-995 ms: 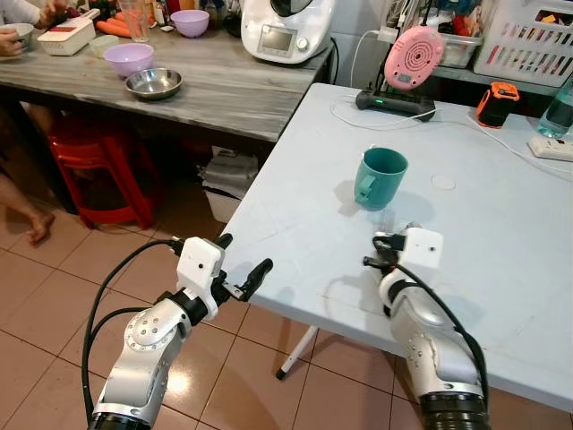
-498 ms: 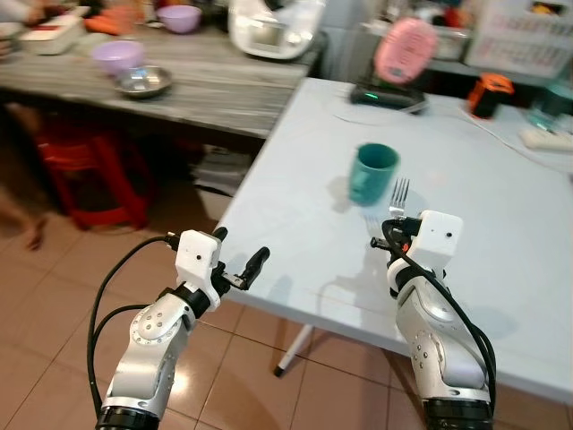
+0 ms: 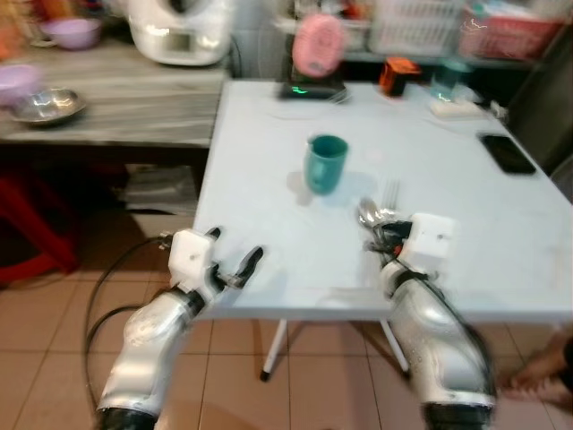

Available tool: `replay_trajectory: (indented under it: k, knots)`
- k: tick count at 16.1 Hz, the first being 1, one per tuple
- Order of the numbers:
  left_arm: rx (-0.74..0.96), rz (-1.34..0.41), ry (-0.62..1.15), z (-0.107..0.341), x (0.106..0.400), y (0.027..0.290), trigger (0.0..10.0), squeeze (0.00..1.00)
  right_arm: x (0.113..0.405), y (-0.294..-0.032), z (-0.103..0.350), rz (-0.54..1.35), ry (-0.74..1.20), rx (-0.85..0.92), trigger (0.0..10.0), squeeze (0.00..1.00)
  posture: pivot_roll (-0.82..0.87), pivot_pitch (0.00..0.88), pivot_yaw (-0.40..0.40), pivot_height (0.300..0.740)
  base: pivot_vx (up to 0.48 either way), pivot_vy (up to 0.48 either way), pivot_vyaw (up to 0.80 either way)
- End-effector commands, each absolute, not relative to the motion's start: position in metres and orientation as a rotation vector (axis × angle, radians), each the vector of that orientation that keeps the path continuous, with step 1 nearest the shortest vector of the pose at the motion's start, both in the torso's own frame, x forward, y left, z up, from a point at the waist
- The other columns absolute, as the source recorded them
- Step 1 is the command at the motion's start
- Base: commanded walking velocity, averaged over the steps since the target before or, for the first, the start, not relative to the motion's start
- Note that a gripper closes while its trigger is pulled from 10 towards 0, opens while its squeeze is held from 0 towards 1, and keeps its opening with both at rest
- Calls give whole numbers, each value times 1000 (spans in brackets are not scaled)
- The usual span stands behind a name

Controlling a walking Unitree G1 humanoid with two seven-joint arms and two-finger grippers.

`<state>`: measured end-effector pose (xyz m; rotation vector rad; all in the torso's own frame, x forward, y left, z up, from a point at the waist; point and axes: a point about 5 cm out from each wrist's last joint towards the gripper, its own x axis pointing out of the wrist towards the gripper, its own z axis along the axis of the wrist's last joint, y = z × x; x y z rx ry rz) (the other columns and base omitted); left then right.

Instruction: Setting the table

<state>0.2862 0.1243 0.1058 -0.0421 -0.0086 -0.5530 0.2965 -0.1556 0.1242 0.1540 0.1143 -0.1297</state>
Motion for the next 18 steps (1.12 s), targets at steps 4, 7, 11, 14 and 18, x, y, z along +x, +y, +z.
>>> replay_trajectory:
  k: [4,7,11,14,18]
  knots:
    - [-22,-518,9,103,285,135,10000,0,297,-143,132,-85,67,166,10000,0,-22,44,-26,740,0,393,0]
    - [-28,-500,3,104,286,137,10000,0,297,-143,136,-78,38,154,10000,0,-18,45,-25,740,0,401,177]
    - [-23,-456,-13,106,289,141,10000,0,297,-142,137,-68,26,149,10000,0,-18,45,-25,740,0,400,702]
    - [-22,-317,-53,113,297,155,10000,0,294,-143,143,-40,-29,105,10000,0,-12,40,-28,740,0,401,698]
    - [-12,-277,-58,112,296,159,10000,0,288,-147,146,-23,-60,41,10000,0,-15,37,-32,740,0,400,134]
